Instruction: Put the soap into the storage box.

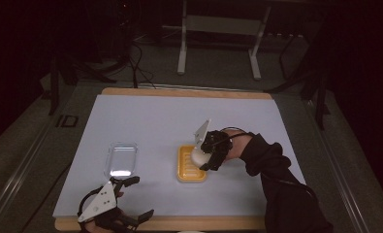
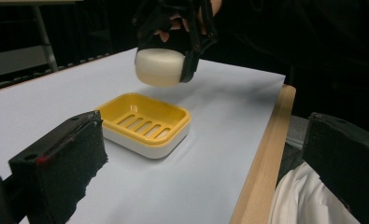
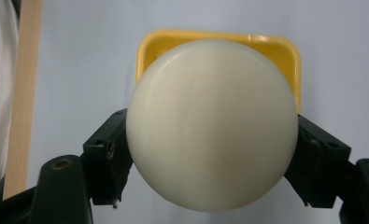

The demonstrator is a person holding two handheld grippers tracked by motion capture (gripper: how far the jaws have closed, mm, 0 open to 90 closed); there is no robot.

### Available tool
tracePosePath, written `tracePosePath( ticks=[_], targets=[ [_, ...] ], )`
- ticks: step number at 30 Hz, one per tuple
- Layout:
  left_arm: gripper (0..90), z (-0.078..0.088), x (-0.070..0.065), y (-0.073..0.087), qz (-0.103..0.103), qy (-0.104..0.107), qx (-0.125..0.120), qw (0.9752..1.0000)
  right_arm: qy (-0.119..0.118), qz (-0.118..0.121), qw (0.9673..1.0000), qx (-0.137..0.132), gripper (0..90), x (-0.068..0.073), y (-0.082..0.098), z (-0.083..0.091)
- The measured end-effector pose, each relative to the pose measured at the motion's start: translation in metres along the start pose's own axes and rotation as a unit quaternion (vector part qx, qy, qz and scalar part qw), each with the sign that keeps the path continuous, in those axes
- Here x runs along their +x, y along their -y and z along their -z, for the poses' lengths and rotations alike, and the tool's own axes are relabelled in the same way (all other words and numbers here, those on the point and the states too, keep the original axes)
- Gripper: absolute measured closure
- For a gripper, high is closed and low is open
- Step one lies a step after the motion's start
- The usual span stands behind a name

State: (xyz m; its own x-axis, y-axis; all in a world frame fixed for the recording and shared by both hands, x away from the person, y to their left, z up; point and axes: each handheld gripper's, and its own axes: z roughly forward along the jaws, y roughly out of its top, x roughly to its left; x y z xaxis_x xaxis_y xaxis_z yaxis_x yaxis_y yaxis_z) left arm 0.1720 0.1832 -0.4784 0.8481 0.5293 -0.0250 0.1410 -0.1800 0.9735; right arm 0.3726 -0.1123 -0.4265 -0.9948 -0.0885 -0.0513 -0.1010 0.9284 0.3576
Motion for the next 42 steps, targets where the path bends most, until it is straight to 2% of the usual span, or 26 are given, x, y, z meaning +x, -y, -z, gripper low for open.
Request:
tracePosePath(
  ticks=[3,9,11,22,26,31,37,42],
  targets=[
    [0.1,0.0,0.0,0.0,0.0,0.001,0.0,1.0,0.004,0.006,0.9998,-0.018,25.3,-0.001,-0.003,-0.004],
    [0.1,0.0,0.0,0.0,0.0,0.001,0.002,1.0,-0.001,-0.014,0.9982,-0.058,25.3,-0.006,0.001,-0.009],
    [0.1,0.0,0.0,0.0,0.0,0.002,0.003,1.0,0.005,-0.019,0.9983,-0.056,25.3,-0.007,0.002,-0.011],
    [0.1,0.0,0.0,0.0,0.001,0.005,0.002,1.0,-0.008,-0.037,0.9987,-0.034,25.2,-0.013,0.004,-0.039],
    [0.1,0.0,0.0,0.0,0.001,0.007,0.002,1.0,0.005,-0.036,0.9991,-0.021,25.2,-0.015,0.004,-0.049],
    [0.1,-0.001,0.0,0.0,-0.001,0.008,0.004,1.0,-0.002,-0.05,0.9986,-0.017,25.1,-0.019,0.004,-0.059],
    [0.1,-0.001,0.0,0.0,-0.001,0.009,0.004,0.9999,0.003,-0.054,0.9984,0.013,25.0,-0.02,0.004,-0.074],
    [0.1,-0.001,0.0,0.0,-0.001,0.01,0.005,0.9999,0.002,-0.061,0.9981,0.01,24.5,-0.021,0.003,-0.076]
  ],
)
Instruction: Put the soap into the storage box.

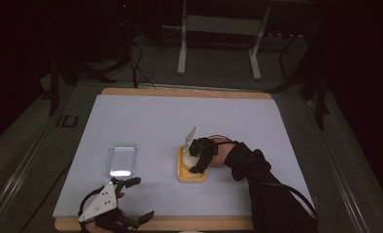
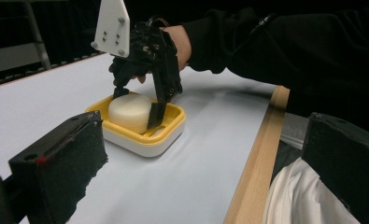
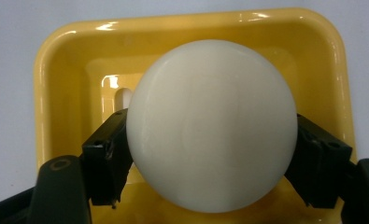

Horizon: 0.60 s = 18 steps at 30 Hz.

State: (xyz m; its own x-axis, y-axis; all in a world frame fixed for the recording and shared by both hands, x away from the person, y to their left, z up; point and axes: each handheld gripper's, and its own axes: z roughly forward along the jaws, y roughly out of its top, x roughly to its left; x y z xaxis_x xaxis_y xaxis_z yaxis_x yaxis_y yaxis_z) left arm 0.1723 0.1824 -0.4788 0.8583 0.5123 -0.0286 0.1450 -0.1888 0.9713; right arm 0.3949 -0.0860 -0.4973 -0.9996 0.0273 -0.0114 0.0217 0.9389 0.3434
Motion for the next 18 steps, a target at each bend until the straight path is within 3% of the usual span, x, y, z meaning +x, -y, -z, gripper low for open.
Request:
tracePosePath(
  ticks=[9,14,18],
  targets=[
    [0.1,0.0,-0.001,0.0,0.0,0.001,0.0,1.0,-0.002,-0.009,0.9992,-0.039,22.6,-0.002,-0.001,0.022],
    [0.1,0.0,0.0,0.0,0.0,0.001,0.0,1.0,0.007,-0.028,0.9985,-0.047,20.8,-0.002,0.002,0.039],
    [0.1,-0.001,0.0,0.0,-0.001,0.001,0.002,1.0,0.01,-0.039,0.9977,-0.055,11.3,-0.001,0.006,0.05]
  ],
)
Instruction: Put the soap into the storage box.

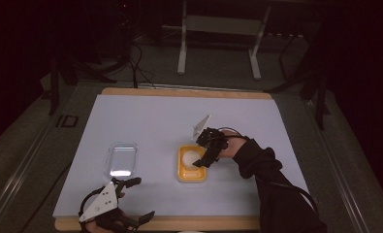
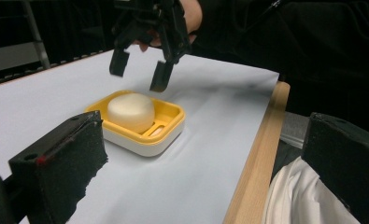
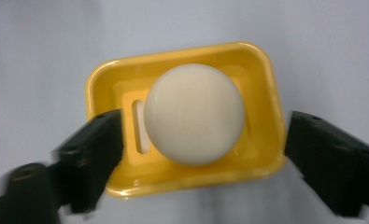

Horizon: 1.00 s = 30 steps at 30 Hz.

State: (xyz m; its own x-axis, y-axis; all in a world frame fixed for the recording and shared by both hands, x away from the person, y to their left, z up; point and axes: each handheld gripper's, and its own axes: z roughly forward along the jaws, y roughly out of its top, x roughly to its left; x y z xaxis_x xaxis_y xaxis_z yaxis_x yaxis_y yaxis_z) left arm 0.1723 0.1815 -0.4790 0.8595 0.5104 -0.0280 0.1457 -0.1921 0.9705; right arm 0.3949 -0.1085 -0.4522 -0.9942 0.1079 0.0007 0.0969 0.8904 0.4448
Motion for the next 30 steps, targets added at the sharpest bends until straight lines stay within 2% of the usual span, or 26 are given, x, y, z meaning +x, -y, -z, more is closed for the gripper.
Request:
tracePosePath(
  ticks=[5,6,11,13,20,22,30],
  targets=[
    [0.1,0.0,0.0,0.0,0.0,-0.001,-0.001,1.0,0.022,-0.022,0.9994,-0.015,11.2,-0.001,0.004,0.011],
    [0.1,0.0,0.0,0.0,0.0,-0.001,-0.001,1.0,0.032,-0.029,0.9989,-0.017,11.0,-0.001,0.005,0.013],
    [0.1,0.0,0.0,0.0,0.0,-0.001,0.0,1.0,0.05,-0.042,0.9974,-0.03,11.0,-0.001,0.013,0.024],
    [0.1,0.0,0.0,0.0,0.0,-0.001,0.0,1.0,0.059,-0.059,0.9959,-0.036,11.0,-0.001,0.016,0.029],
    [0.1,0.0,0.0,0.0,0.0,0.0,0.0,1.0,0.081,-0.087,0.9915,-0.054,11.2,0.001,0.027,0.043],
    [0.1,0.0,0.0,0.0,0.0,0.0,0.0,1.0,0.094,-0.097,0.9893,-0.054,11.4,0.002,0.031,0.046],
    [0.1,0.0,0.0,0.0,0.0,0.0,0.0,1.0,0.121,-0.116,0.9842,-0.057,11.4,0.009,0.047,0.056]
  ],
)
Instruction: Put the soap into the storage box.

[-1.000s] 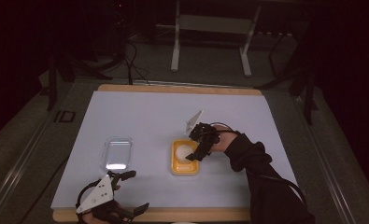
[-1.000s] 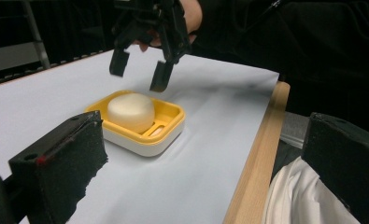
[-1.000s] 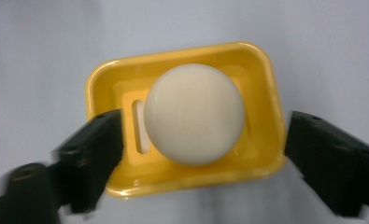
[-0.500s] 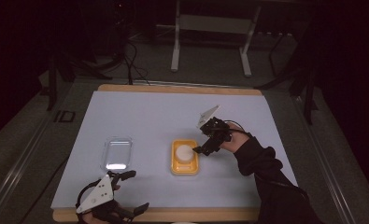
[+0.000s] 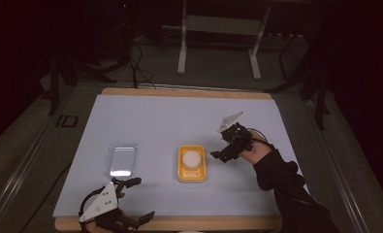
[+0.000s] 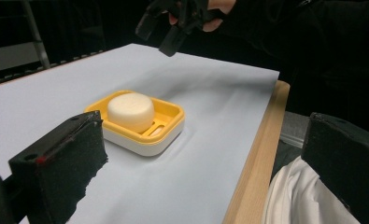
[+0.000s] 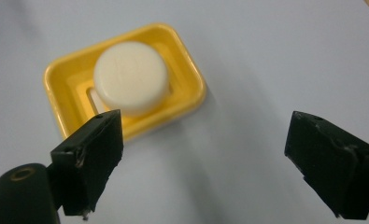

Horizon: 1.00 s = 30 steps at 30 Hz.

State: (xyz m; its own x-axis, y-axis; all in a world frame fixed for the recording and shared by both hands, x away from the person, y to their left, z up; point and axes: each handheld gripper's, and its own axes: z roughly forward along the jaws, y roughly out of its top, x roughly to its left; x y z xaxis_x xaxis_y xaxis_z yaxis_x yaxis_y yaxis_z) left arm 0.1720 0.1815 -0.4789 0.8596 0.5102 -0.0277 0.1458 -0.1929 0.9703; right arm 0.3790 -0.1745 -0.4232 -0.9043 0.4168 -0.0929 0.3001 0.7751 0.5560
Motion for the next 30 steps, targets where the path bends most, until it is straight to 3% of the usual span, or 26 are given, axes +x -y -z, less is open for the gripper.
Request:
tracePosePath(
  ticks=[8,11,14,16,19,20,22,30],
  targets=[
    [0.1,0.0,0.0,0.0,0.0,0.0,0.001,1.0,0.018,-0.03,0.9994,-0.008,11.4,0.0,0.022,0.006],
    [0.1,0.0,0.0,0.0,0.0,0.0,0.0,1.0,0.02,-0.031,0.9993,-0.011,11.4,0.0,0.025,0.006],
    [0.1,0.0,0.0,0.0,0.0,0.0,0.0,1.0,0.04,-0.058,0.9971,-0.031,11.5,0.0,0.037,0.01],
    [0.1,0.0,0.0,0.0,0.0,0.0,0.0,1.0,0.048,-0.085,0.9939,-0.051,11.5,-0.002,0.046,0.014],
    [0.1,0.0,0.0,0.0,0.0,0.001,0.0,1.0,0.053,-0.097,0.9922,-0.057,11.5,-0.002,0.051,0.016],
    [0.1,0.0,0.0,0.0,0.0,0.0,0.001,1.0,0.071,-0.104,0.9904,-0.058,11.4,-0.002,0.056,0.019],
    [0.1,0.0,0.0,0.0,-0.001,0.001,0.002,1.0,0.08,-0.113,0.9886,-0.058,11.5,0.0,0.06,0.02],
    [0.1,0.0,0.0,0.0,-0.001,0.0,0.002,1.0,0.097,-0.116,0.9874,-0.045,11.4,0.014,0.079,0.019]
  ],
)
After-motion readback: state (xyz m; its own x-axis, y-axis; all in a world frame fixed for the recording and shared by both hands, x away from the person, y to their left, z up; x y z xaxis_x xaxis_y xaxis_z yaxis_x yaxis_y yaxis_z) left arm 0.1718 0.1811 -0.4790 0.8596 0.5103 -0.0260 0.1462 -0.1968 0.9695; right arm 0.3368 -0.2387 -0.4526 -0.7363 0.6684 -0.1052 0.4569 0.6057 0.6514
